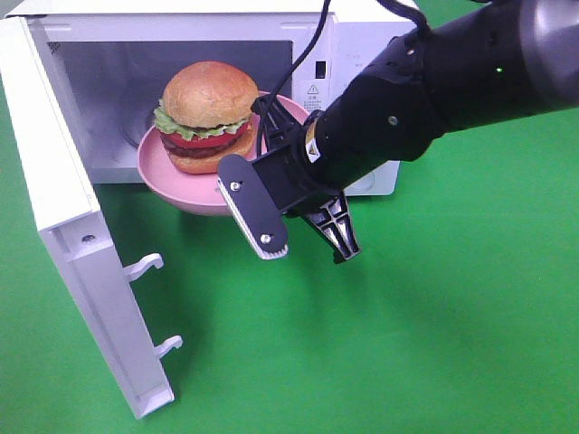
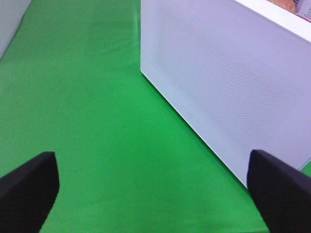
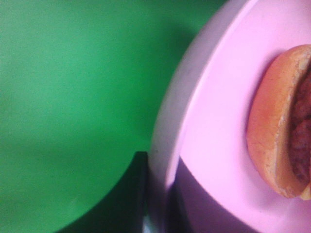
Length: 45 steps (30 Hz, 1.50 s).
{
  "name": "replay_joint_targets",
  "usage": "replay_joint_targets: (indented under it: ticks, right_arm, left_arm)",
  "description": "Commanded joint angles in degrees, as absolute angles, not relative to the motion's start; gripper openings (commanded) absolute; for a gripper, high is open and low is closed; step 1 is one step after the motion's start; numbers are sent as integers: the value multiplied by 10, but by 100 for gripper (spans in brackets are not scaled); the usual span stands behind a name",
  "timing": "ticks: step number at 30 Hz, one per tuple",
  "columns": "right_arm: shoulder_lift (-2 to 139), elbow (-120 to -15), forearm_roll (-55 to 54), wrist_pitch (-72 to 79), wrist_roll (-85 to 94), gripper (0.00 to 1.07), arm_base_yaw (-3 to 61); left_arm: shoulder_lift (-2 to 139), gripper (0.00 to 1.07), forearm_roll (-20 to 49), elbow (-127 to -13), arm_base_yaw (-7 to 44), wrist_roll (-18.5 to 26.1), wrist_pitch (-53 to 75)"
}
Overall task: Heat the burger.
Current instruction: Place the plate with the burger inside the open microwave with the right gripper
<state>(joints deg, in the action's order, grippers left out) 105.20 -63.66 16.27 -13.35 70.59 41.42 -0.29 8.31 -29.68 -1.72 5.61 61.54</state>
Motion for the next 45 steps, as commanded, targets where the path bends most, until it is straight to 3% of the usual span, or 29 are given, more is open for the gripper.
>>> replay_joint_targets:
  ticks: [1, 32, 45]
  right_arm:
    - [1001, -599, 174, -95, 695, 0, 410]
    - [686, -348, 187, -163, 635, 0, 410]
    - [572, -323, 258, -265, 501, 0, 410]
  left_arm:
    - [-12, 98, 84, -296, -19, 56, 613]
    - [-12, 98, 84, -296, -19, 56, 613]
    - [-12, 98, 84, -296, -19, 56, 613]
